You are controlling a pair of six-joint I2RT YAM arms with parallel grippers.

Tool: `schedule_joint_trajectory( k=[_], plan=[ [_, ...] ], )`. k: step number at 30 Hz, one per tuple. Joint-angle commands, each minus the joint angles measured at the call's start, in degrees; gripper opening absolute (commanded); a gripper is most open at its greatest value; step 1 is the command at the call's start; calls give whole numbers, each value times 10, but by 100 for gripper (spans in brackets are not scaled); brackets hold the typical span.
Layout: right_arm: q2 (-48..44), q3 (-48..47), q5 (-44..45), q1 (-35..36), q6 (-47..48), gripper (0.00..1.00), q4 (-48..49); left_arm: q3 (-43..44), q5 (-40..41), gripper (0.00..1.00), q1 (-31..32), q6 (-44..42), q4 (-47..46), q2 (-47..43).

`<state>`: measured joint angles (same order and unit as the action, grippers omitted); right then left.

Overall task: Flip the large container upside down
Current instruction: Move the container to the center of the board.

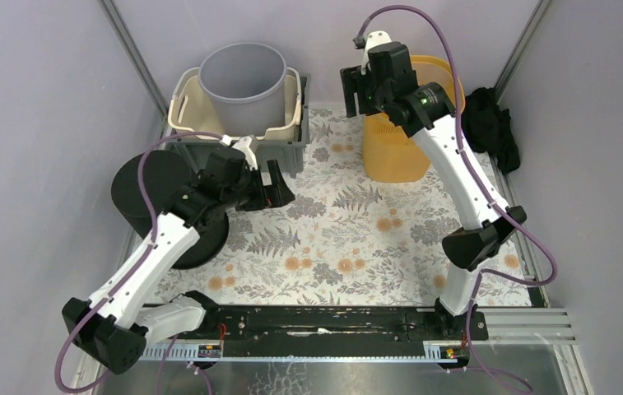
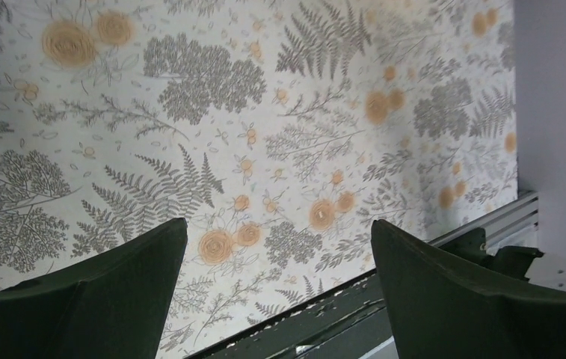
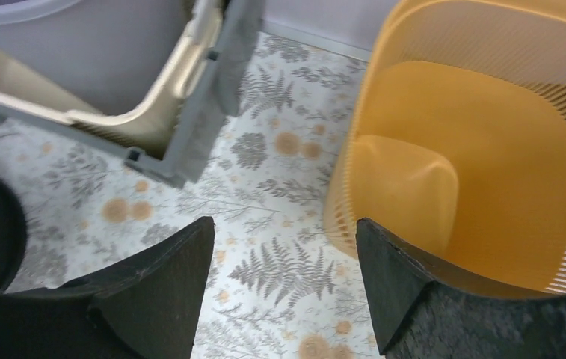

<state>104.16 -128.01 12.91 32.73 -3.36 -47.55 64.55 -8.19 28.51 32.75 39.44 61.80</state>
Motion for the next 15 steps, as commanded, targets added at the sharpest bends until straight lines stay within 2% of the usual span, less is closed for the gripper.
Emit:
schedule_joint_trajectory(
  k=[1,5,15],
  plan=[
    [15,-47,24,-37,38,76,7,-31,-18,100,3,-7,-63,10],
    [49,-74,2,-62,42,72,4,-50,-18,100,3,-4,-72,14],
    [112,-62,-25,-72,43,66,31,-86,-28,100,4,9,-78,-10]
  ],
)
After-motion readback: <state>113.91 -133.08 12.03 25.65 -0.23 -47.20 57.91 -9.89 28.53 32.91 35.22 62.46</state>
